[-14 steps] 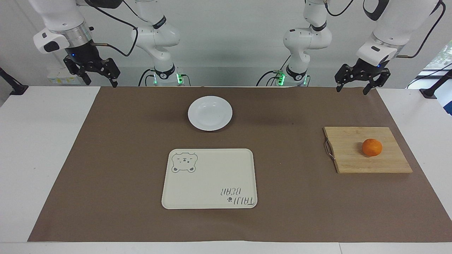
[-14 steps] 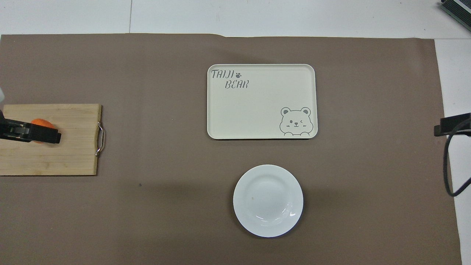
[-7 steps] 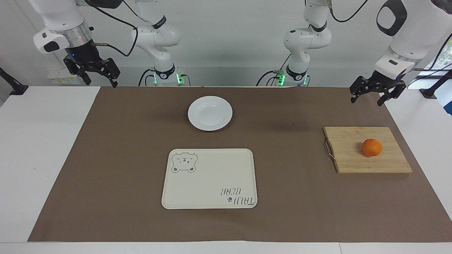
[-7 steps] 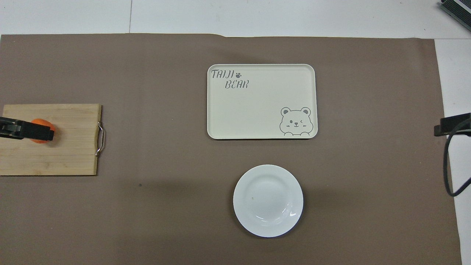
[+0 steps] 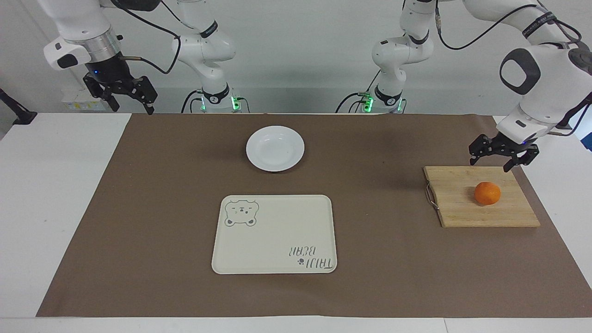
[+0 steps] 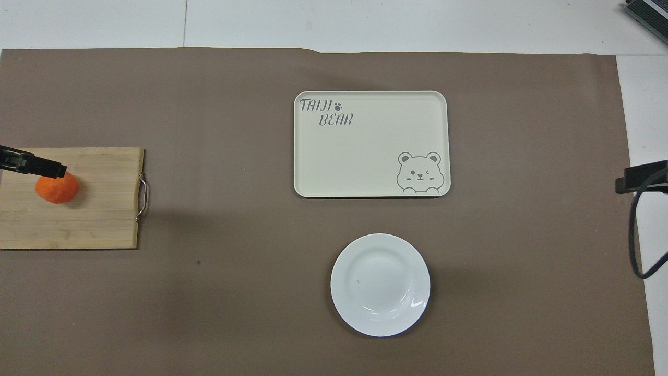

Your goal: Place orange and plate with both arms

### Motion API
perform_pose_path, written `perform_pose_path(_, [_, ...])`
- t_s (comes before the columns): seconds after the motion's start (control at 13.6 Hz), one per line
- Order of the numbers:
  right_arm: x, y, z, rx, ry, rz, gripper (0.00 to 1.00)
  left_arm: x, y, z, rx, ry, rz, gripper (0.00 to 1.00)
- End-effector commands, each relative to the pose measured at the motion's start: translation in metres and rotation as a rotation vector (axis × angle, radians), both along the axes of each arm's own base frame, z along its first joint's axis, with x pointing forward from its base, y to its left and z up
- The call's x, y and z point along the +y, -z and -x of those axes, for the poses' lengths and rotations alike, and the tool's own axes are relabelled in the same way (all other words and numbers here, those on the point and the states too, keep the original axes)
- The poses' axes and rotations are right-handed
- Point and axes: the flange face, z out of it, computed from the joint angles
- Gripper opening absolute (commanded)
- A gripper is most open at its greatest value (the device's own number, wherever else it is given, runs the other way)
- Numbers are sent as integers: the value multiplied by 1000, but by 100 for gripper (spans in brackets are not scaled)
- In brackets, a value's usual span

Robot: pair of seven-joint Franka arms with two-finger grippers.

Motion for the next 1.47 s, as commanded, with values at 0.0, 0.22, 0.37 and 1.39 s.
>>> perform_pose_path(0.0, [0,-3,4,-2,-16,0,100,33,43,0,-7,90,5,100])
perform_pose_path(0.22, [1,-3,4,-2,-18,0,100,56,81,4,-18,157,-3,100])
perform_pose_path(0.37, [0,-3,4,-2,-16,0,100,71,100,7,-20,194,-7,100])
perform_pose_path(1.39, [1,-3,4,-2,-18,0,100,82,154,14,-10,284,-15,88])
